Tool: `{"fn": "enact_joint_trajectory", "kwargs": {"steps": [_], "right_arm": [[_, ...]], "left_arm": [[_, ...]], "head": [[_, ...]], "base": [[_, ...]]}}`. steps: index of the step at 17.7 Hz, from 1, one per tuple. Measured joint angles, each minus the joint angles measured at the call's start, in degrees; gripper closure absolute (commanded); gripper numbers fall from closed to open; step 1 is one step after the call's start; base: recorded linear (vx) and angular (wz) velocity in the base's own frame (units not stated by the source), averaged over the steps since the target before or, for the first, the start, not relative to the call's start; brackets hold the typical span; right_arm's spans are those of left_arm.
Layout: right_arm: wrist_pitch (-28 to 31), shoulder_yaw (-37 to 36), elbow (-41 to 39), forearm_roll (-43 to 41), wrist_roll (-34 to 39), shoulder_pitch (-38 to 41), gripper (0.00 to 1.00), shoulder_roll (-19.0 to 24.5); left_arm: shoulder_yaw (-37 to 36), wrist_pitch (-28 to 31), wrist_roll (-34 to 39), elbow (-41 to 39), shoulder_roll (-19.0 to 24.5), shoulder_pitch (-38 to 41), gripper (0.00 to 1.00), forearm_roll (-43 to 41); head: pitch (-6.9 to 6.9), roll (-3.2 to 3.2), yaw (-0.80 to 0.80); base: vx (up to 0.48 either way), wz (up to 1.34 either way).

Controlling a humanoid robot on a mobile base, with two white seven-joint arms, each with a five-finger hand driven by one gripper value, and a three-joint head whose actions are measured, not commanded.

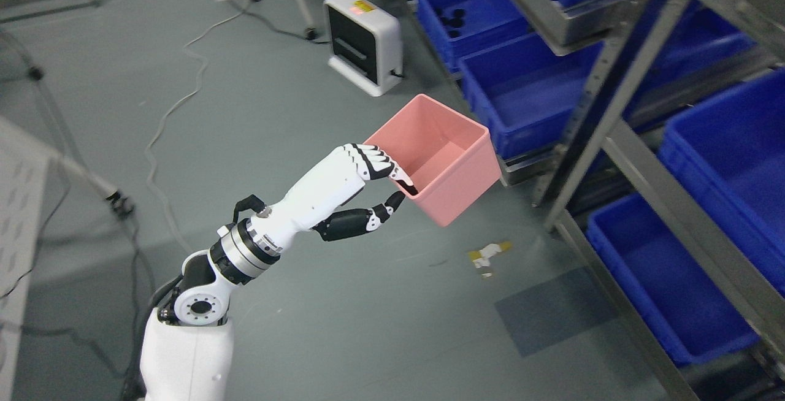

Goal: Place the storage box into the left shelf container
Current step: 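Carry the pink box while turning toward the rack of blue bins, then lower the pink box into the blue bin and release it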

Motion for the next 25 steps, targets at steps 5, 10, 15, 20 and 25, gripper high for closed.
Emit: {"fn": "enact_joint_trajectory", "kwargs": {"steps": [5, 10, 15, 20, 25], "right_arm": [[0.0, 0.0, 0.0, 0.0, -0.32, 0.01, 0.0, 0.0], [0.0, 0.0, 0.0, 0.0, -0.37, 0.0, 0.0, 0.0], [0.0, 0.0, 0.0, 0.0, -0.38, -0.01, 0.0, 0.0], [0.0, 0.0, 0.0, 0.0, -0.38, -0.01, 0.0, 0.0], [0.0, 0.0, 0.0, 0.0, -0.38, -0.01, 0.0, 0.0]], "left_arm": [[-2.93, 0.0, -1.63, 1.32, 0.0, 2.53, 0.98, -0.73], [-4.3, 0.0, -5.31, 4.01, 0.0, 5.58, 0.98, -2.11], [-3.25, 0.0, -5.83, 9.0, -0.01, 2.28, 0.98, -7.6], [-0.12, 0.0, -5.87, 14.62, -0.01, -3.77, 0.98, -14.77], [2.7, -0.06, -5.31, 19.68, -0.01, -8.84, 0.98, -21.19]], "head": [[0.0, 0.0, 0.0], [0.0, 0.0, 0.0], [0.0, 0.0, 0.0], [0.0, 0.0, 0.0], [0.0, 0.0, 0.0]], "base": [[0.324, -1.15], [0.2, -0.97], [0.118, -0.6], [0.038, -0.16], [-0.009, 0.04]]}}
